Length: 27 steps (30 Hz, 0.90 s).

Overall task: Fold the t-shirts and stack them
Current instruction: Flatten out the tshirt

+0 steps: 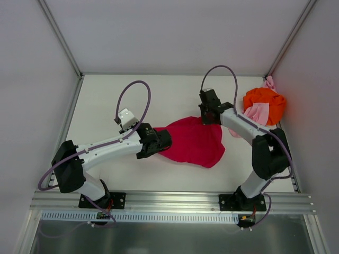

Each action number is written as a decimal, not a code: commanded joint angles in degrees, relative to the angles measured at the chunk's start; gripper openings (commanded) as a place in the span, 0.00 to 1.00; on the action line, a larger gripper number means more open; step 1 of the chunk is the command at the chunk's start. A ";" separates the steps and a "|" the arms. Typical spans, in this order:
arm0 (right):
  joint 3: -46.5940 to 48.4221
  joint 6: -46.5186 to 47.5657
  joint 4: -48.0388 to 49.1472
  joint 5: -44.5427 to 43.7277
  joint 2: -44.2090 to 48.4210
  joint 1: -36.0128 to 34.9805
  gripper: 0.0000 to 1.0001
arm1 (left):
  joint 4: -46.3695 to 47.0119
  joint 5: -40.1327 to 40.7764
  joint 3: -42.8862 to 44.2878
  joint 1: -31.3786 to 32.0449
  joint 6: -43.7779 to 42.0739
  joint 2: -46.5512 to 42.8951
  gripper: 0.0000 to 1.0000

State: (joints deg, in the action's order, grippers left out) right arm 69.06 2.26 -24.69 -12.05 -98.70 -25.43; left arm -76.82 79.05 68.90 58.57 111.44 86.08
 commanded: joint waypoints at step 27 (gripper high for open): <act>-13.95 45.27 50.08 -47.71 48.42 -24.49 0.01 | -9.93 8.67 13.26 0.76 -10.00 -5.84 0.00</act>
State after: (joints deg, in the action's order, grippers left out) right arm 54.35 41.56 16.60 -55.77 -51.00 -49.15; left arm -76.79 80.99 77.08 58.89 105.75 81.03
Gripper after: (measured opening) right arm 0.042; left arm 0.020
